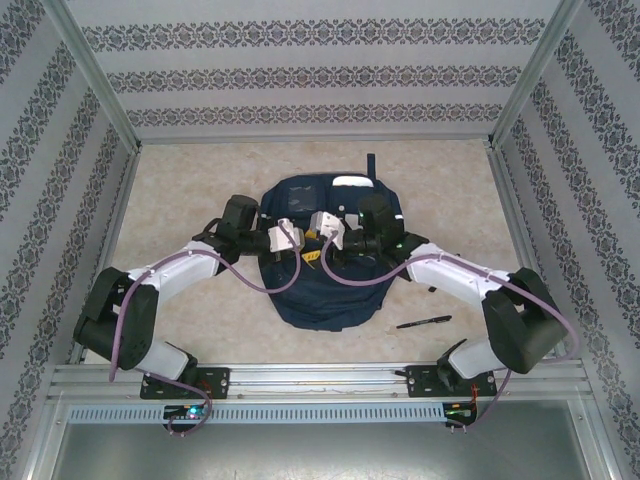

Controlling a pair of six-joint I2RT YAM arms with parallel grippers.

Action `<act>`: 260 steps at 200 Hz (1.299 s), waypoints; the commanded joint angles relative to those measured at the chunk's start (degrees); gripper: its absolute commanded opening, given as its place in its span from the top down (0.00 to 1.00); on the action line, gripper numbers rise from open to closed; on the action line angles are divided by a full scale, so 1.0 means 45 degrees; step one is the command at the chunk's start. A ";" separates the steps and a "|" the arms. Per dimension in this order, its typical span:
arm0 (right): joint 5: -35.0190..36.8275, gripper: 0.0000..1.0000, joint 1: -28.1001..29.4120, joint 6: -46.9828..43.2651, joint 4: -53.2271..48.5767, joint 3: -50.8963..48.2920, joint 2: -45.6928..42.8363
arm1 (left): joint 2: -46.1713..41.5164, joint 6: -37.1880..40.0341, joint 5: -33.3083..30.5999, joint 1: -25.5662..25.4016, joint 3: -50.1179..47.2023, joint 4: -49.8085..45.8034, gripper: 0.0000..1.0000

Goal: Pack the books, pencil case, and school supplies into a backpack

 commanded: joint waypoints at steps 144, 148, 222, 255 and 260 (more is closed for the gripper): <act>0.7422 0.23 -0.4745 2.2500 -1.6529 -0.3060 -0.5297 | -0.0927 -0.7897 -0.5685 -0.0936 0.0692 0.1108 1.00; 0.7295 0.23 -0.4743 2.2478 -1.6548 -0.3073 -0.5176 | -0.0985 -0.7883 -0.5983 -0.1086 0.0660 0.1080 1.00; 0.6735 0.56 -0.5365 2.2490 -1.3557 -0.3805 -0.3157 | -0.1609 -0.7150 -0.5494 -0.2865 -0.0575 0.2712 1.00; 0.6646 0.74 -0.5354 2.2449 -1.3197 -0.3846 -0.2543 | -0.1322 -0.9390 -0.4890 -0.2884 -0.0532 0.2551 1.00; 0.6642 0.77 -0.5351 2.2532 -1.3103 -0.3900 -0.2562 | -0.1283 -0.9793 -0.4707 -0.2869 -0.0523 0.2600 1.00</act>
